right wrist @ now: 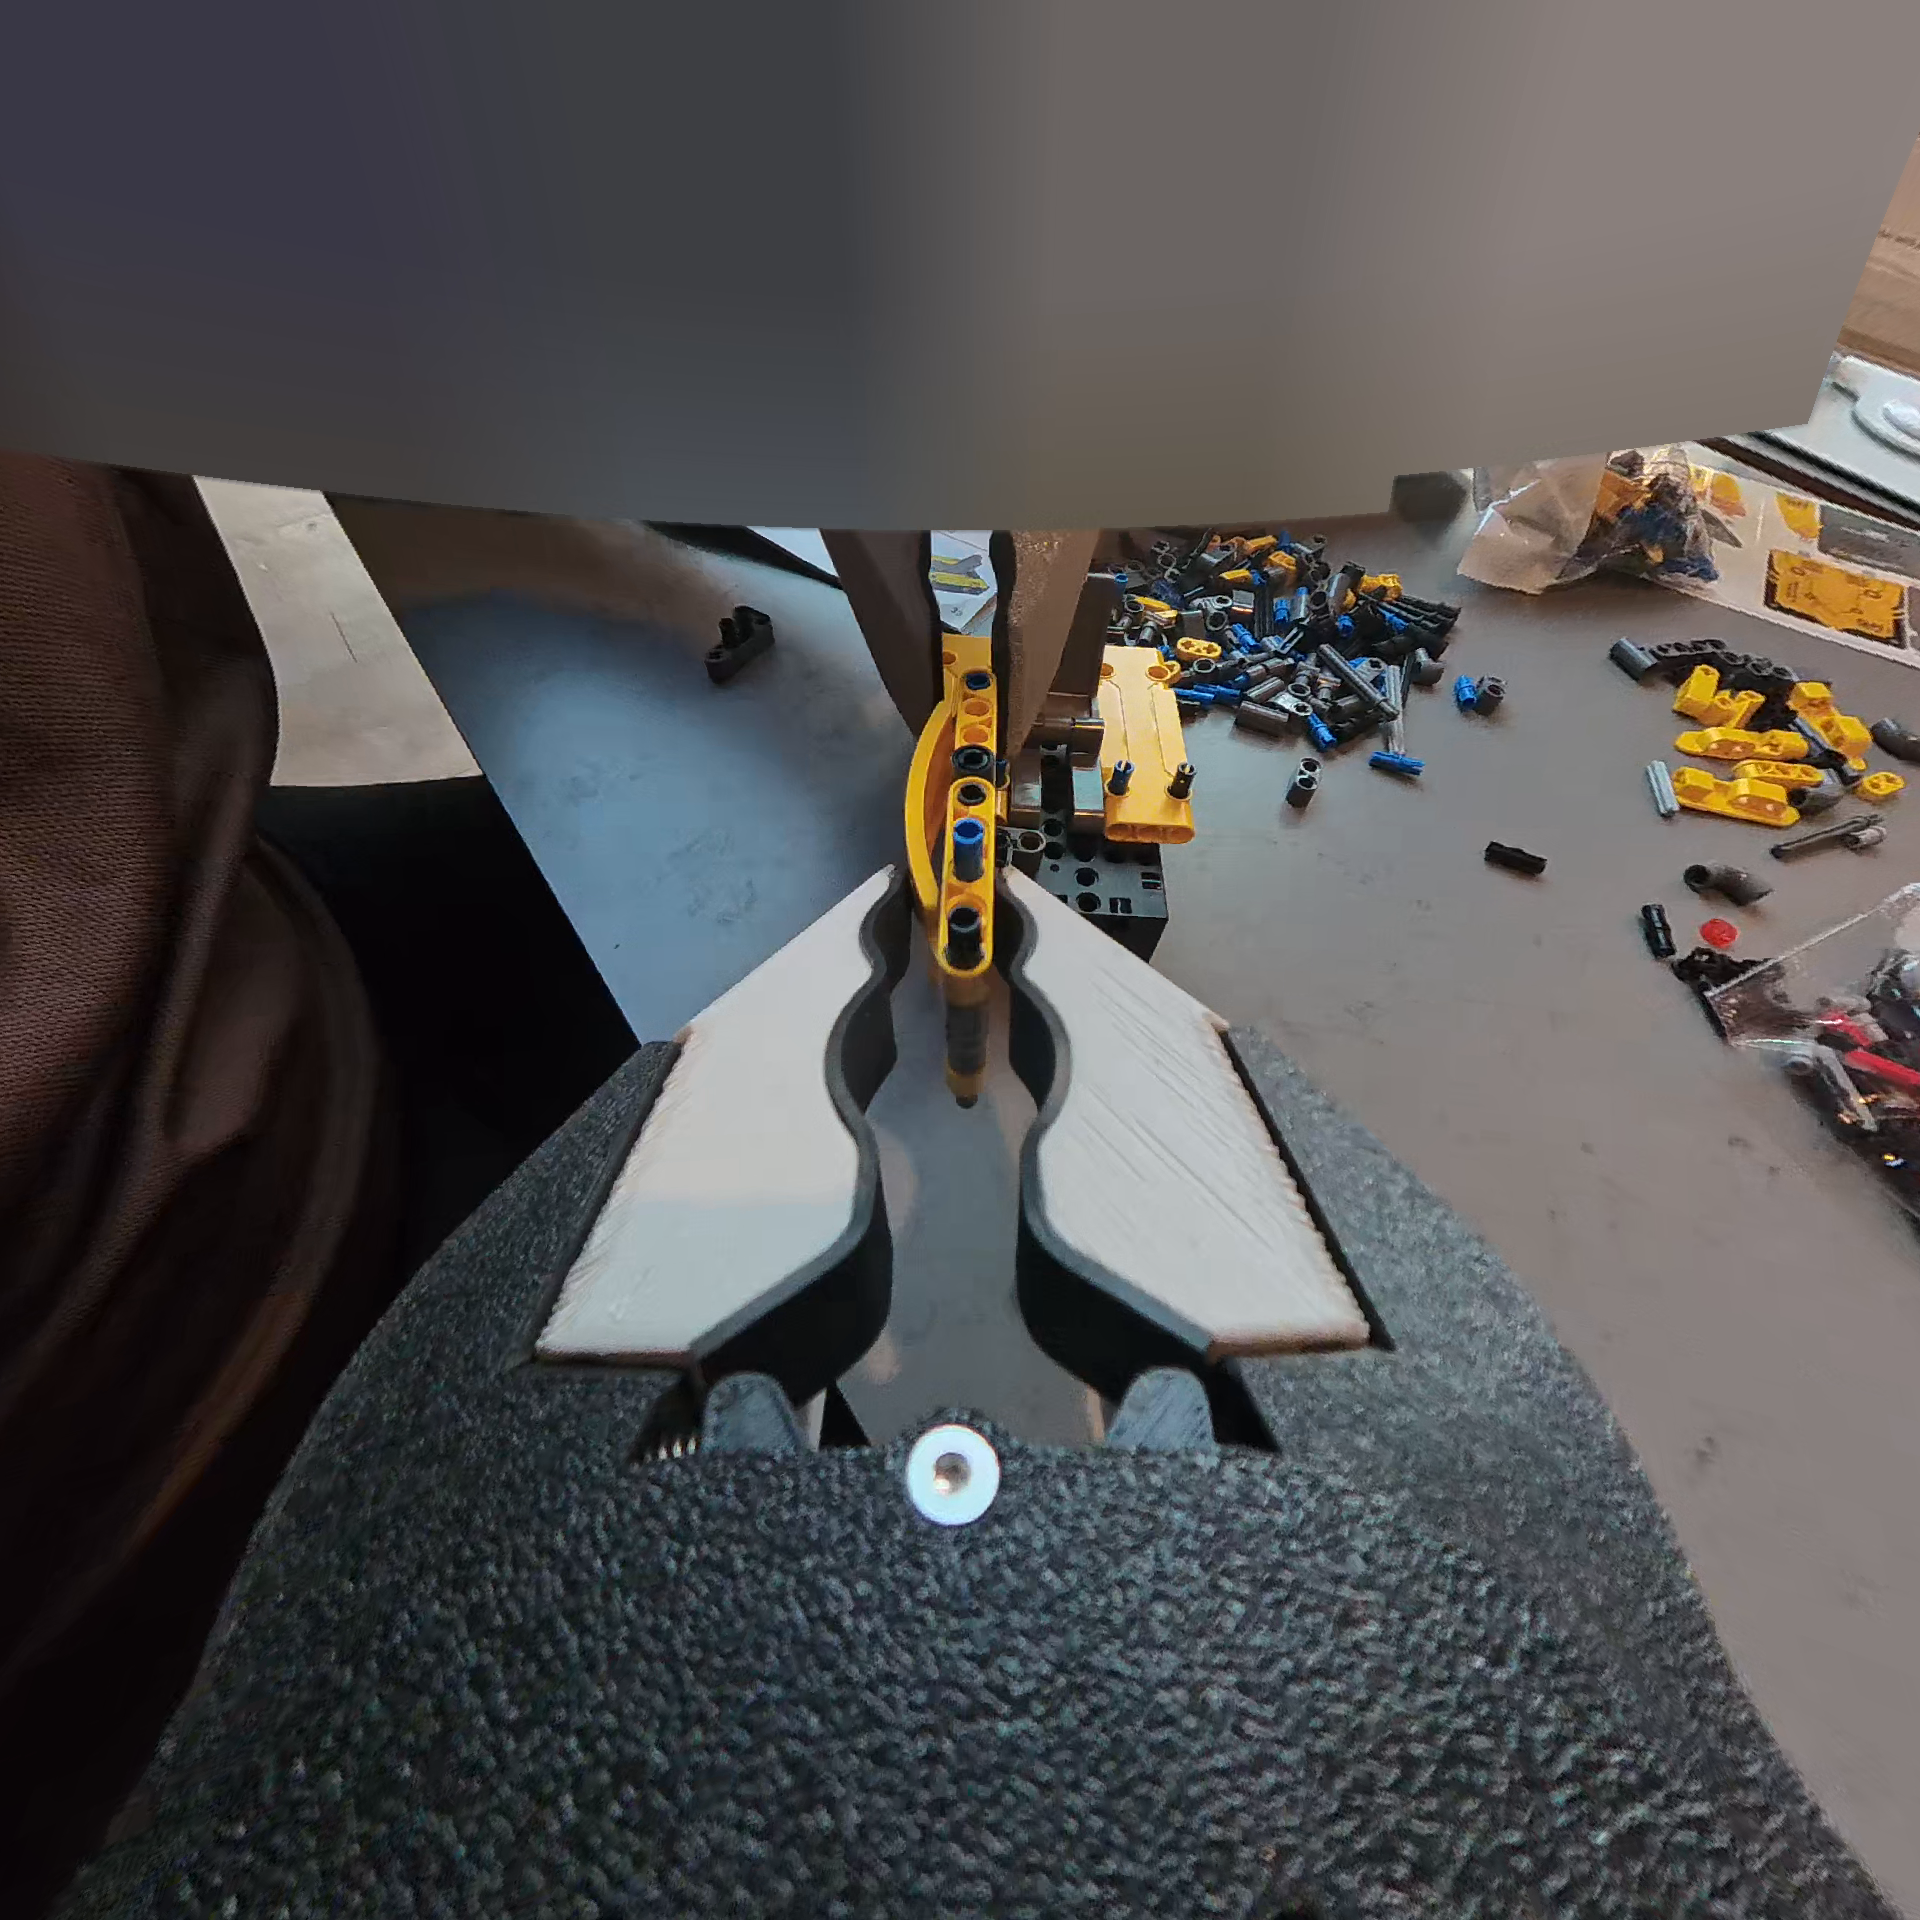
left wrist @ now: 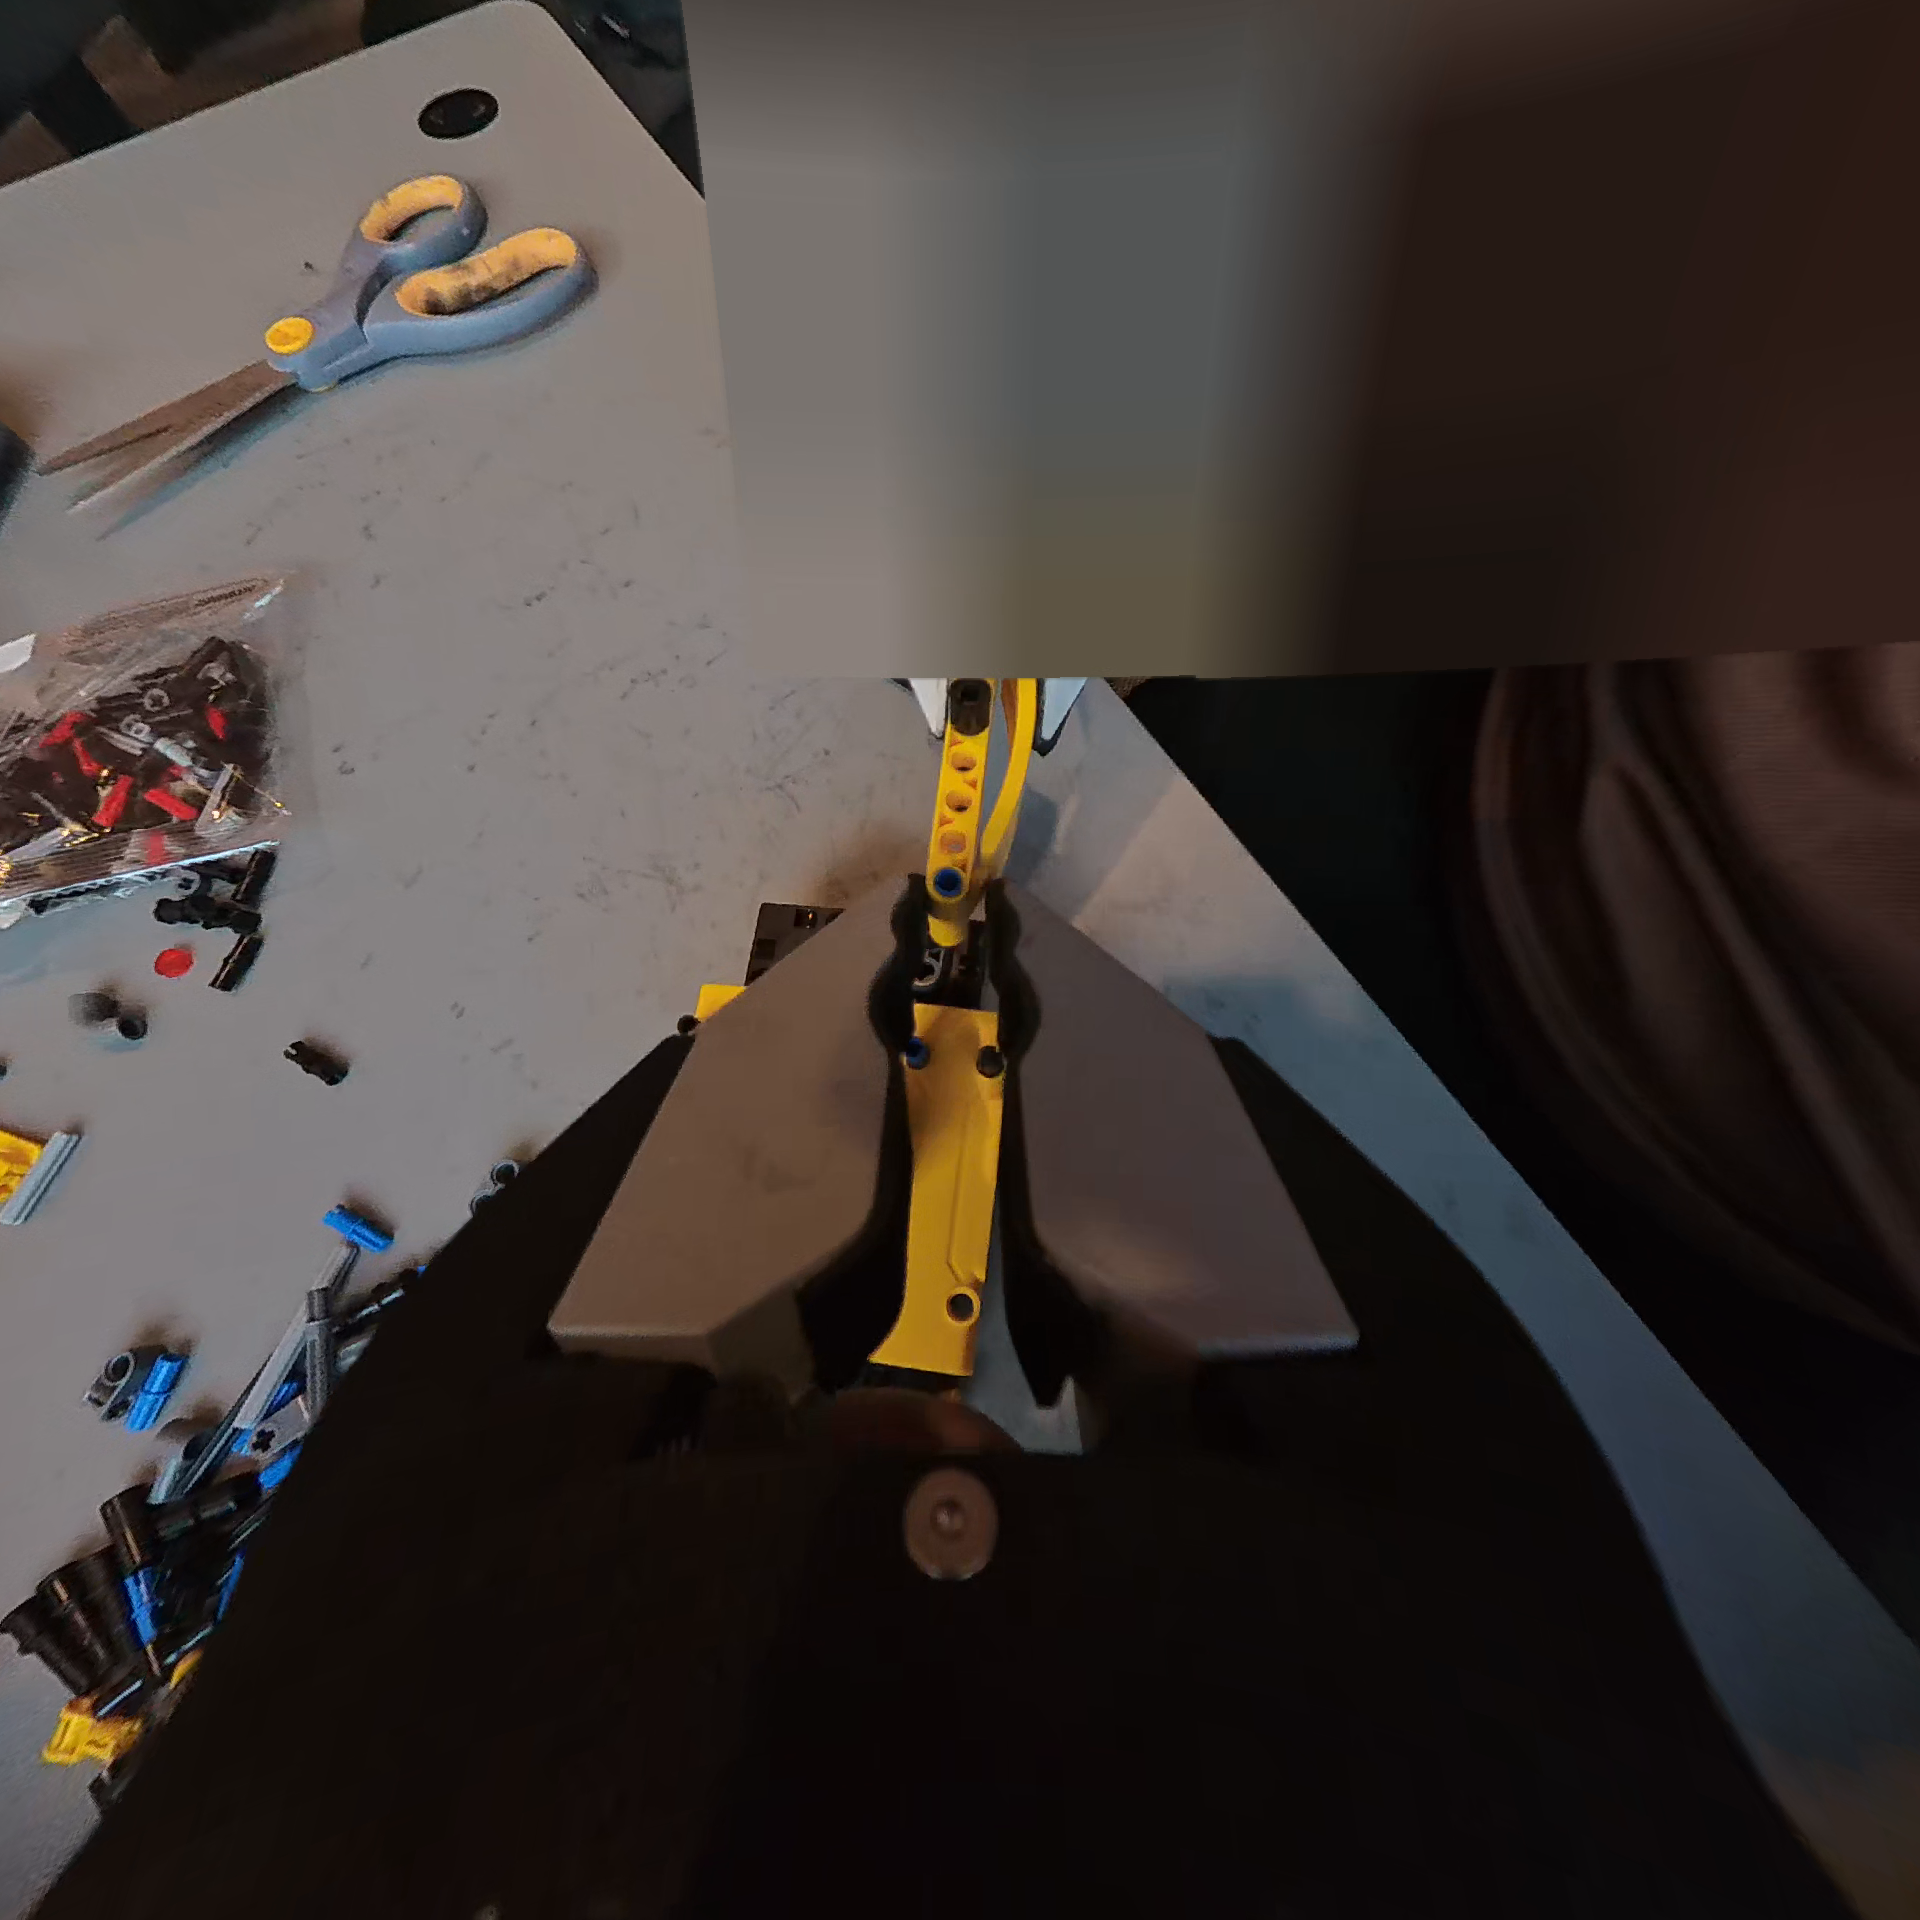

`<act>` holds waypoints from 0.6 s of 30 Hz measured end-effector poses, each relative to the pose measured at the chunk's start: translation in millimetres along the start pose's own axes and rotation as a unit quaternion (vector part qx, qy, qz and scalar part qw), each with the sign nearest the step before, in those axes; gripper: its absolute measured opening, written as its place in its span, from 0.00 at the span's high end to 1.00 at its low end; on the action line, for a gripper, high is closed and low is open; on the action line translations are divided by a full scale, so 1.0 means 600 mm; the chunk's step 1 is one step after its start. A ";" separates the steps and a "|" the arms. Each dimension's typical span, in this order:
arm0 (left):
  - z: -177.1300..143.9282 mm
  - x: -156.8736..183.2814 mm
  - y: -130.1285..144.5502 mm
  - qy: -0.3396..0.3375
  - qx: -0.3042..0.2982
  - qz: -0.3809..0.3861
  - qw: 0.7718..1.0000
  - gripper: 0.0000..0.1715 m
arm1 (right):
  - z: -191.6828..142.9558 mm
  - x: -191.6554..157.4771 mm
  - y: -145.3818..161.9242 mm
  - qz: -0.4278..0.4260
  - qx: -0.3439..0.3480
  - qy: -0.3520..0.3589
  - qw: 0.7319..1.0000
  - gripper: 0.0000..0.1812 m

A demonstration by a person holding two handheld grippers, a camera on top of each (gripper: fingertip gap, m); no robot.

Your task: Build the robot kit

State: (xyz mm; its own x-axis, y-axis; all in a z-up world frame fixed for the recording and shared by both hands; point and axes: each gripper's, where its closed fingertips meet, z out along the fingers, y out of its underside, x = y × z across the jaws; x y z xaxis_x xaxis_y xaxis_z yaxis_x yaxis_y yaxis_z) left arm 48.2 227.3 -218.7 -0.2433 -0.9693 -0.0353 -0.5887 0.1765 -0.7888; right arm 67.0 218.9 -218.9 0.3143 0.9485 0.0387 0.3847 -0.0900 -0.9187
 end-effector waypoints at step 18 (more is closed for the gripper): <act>-0.001 -0.001 0.003 -0.007 0.011 0.017 1.000 0.96 | 0.006 0.001 0.005 -0.014 0.008 0.001 1.000 0.92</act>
State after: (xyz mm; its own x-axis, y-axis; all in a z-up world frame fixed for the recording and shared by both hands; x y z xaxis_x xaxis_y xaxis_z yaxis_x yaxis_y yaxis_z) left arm 47.0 227.9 -219.7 -0.2525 -0.9650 -0.0707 -0.5639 0.2061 -0.7997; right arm 64.9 220.6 -222.9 0.3059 0.9497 0.0664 0.3795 -0.0577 -0.9234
